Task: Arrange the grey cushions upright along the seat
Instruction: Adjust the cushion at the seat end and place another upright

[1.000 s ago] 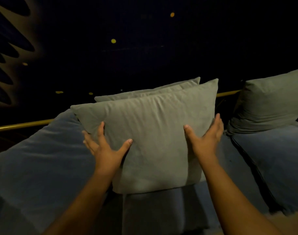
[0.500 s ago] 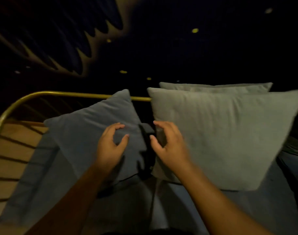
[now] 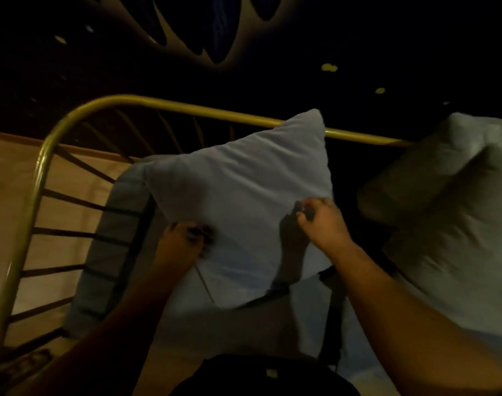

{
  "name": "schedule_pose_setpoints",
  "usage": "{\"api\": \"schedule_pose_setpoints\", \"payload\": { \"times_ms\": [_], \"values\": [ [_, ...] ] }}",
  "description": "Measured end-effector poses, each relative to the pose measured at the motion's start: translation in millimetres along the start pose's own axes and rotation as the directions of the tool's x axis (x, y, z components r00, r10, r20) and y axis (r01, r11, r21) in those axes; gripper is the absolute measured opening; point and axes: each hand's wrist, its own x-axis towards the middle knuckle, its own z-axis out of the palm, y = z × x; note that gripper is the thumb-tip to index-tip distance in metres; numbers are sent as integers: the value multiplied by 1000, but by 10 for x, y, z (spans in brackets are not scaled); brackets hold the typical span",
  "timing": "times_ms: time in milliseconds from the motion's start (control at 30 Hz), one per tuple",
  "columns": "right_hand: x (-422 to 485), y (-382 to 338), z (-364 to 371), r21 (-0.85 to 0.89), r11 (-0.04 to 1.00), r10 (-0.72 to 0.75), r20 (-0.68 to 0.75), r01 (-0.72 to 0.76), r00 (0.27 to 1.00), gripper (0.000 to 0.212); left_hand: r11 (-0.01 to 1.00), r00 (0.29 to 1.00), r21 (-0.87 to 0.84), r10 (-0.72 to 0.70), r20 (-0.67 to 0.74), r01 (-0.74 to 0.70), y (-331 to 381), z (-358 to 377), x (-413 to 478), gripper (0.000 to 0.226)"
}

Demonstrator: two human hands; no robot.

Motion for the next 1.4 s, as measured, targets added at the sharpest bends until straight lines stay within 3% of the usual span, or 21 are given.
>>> {"api": "schedule_pose_setpoints", "payload": {
  "times_ms": [67, 133, 167, 233, 333, 400, 500, 600, 800, 933, 1067, 1133, 1267, 1400],
  "values": [
    [221, -3, 46, 56, 994, 94, -46, -92, 995, 38, 989, 996, -114, -91, 7, 91, -374, 91, 350, 62],
    [419, -2, 103, 155, 974, 180, -105, -162, 978, 45, 943, 990, -305, -144, -2, 137, -192, -42, 304, 59],
    [503, 11, 137, 215, 958, 221, -135, -189, 966, 50, 880, 979, -446, -199, -37, 162, -11, -121, 232, 52],
    [634, 61, 185, 293, 933, 272, -187, -211, 944, 61, 715, 948, -652, -316, 19, 252, 60, -74, 243, 60],
    [763, 213, 206, 397, 885, 331, -165, -244, 929, 91, 574, 930, -759, -353, 107, 305, 24, 98, 349, 75],
    [843, 302, 219, 476, 836, 346, -71, -273, 935, 108, 508, 900, -791, -418, 121, 342, 62, 215, 356, 63],
    [925, 311, 229, 484, 825, 333, 2, -292, 943, 108, 474, 880, -814, -466, 92, 335, 128, 367, 354, 59],
    [850, 256, 240, 476, 830, 343, -27, -289, 939, 105, 451, 891, -849, -450, 51, 276, 123, 419, 368, 69],
    [571, 24, 254, 363, 864, 406, -93, -349, 909, 98, 491, 886, -852, -457, -72, 184, 102, 355, 144, 69],
    [399, -244, 315, 327, 875, 403, -83, -357, 911, 101, 573, 890, -814, -416, -187, 96, -60, 31, 10, 89],
    [132, -580, 604, 427, 843, 362, 1, -328, 932, 89, 712, 821, -683, -482, -306, 163, -286, -498, 116, 82],
    [2, -715, 843, 503, 796, 357, 60, -337, 932, 81, 786, 826, -590, -451, -339, 187, -453, -784, 191, 80],
    [-337, -985, 1422, 503, 786, 320, 169, -361, 932, 87, 838, 864, -461, -438, -249, 292, -860, -1263, 330, 85],
    [-522, -1194, 1863, 383, 807, 365, 274, -449, 890, 83, 858, 879, -331, -456, -138, 393, -1221, -1569, 466, 108]
  ]
}}
